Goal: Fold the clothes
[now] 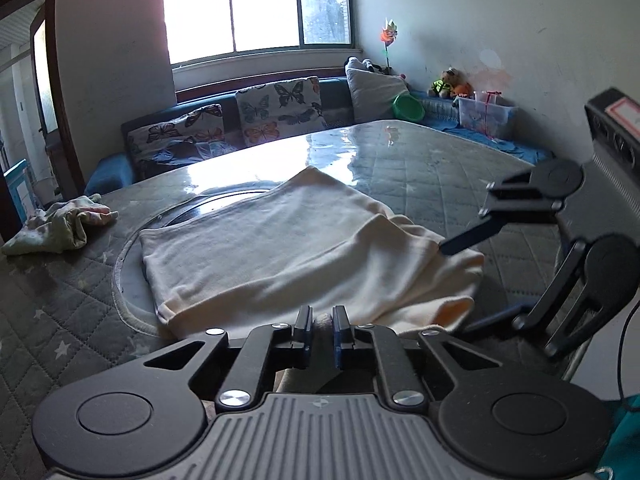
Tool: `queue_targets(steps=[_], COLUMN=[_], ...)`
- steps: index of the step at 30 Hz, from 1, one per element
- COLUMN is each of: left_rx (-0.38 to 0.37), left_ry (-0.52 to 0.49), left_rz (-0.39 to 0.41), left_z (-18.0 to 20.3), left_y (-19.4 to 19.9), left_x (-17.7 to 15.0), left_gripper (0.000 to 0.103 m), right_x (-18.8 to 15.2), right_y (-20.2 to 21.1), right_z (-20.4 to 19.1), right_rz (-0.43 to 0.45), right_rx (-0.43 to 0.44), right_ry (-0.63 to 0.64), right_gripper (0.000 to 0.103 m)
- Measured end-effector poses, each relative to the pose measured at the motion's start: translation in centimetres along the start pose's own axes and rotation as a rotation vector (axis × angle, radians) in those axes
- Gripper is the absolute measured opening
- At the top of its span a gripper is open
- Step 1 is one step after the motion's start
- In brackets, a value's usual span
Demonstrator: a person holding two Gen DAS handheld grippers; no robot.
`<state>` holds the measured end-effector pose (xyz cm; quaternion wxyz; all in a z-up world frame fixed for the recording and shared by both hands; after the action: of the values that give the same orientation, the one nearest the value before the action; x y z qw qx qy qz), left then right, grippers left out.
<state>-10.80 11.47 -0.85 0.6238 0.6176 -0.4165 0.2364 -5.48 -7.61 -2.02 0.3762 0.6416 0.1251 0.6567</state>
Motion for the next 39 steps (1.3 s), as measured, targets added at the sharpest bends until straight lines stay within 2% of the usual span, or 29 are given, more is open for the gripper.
queue_targets(steps=[1,3,4,6,9,11,13,15,18,19,24,29,30,31,33,35,37,39], left_rx=[-0.001,-0.001,0.0,-0.003,-0.002,0.001,0.003,0.004,0.009,0.017,0.068,0.119,0.132,0.143,0.158,0.167,0.161,0.149], left_ry=[0.009,0.02,0.024,0.035,0.052,0.055,0.044,0.028,-0.021,-0.041,-0.138,-0.193,-0.204,-0.217,-0.247,-0.278,-0.304,-0.316], left_rz=[0.001,0.002,0.001,-0.004,-0.011,-0.01,-0.002,0.005,0.003,-0.002,-0.034,-0.038,-0.037,-0.032,-0.024,-0.003,0.012,0.017], left_z=[-0.1,-0.4,-0.4,-0.6,-1.0,-1.3,-1.4,-1.4,-1.0,-0.8,-0.1,-0.2,-0.3,-0.3,-0.3,-0.1,0.2,0.4], left_y=[0.0,-0.1,-0.2,-0.3,0.0,0.7,1.5,2.3,3.0,2.9,1.9,0.6,0.4,0.2,0.1,0.3,0.5,0.6], left_x=[0.1,0.2,0.2,0.1,-0.2,-0.5,-1.0,-1.4,-2.1,-2.4,-3.6,-4.0,-4.0,-4.0,-4.1,-4.1,-4.2,-4.2], left_gripper=[0.011,0.011,0.011,0.011,0.016,0.029,0.048,0.054,0.07,0.072,0.072,0.072,0.069,0.061,0.051,0.044,0.033,0.029], right_x=[0.1,0.3,0.5,0.6,1.1,1.4,1.8,2.1,2.6,2.7,3.4,3.8,3.9,3.9,3.9,3.8,3.7,3.5], right_y=[-0.3,-0.8,-1.1,-1.5,-1.8,-1.7,-1.7,-1.6,-1.6,-1.6,-1.5,-1.3,-1.4,-1.4,-1.4,-1.4,-1.4,-1.3], right_z=[-0.1,-0.2,-0.2,-0.4,-0.3,0.1,0.5,1.1,1.9,2.2,3.3,3.6,3.6,3.6,3.7,3.8,3.6,3.6], right_rz=[-0.001,-0.006,-0.008,-0.017,-0.014,-0.009,-0.004,0.0,0.006,0.009,0.026,0.043,0.045,0.047,0.053,0.06,0.065,0.07], right_rx=[0.002,0.008,0.01,0.015,0.026,0.038,0.044,0.053,0.064,0.066,0.064,0.059,0.057,0.056,0.053,0.052,0.048,0.048], right_ry=[0.003,0.01,0.012,0.02,0.002,-0.027,-0.055,-0.092,-0.151,-0.169,-0.242,-0.261,-0.262,-0.266,-0.274,-0.283,-0.281,-0.285], right_gripper=[0.068,0.055,0.052,0.033,0.022,0.014,0.012,0.01,0.009,0.009,0.008,0.008,0.008,0.008,0.008,0.007,0.007,0.007])
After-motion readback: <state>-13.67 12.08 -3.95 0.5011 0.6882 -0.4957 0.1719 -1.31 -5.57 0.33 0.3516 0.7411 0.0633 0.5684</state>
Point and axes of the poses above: each gripper's, at about its wrist camera, not at the fingertips, and y roughly against the way its jaws point, z to its right, x to its top, the point moved 4 cm from there along -y, roughly the way its jaws point, and after that the axes turned 4 degrees about -y, right-handed, at the moved point
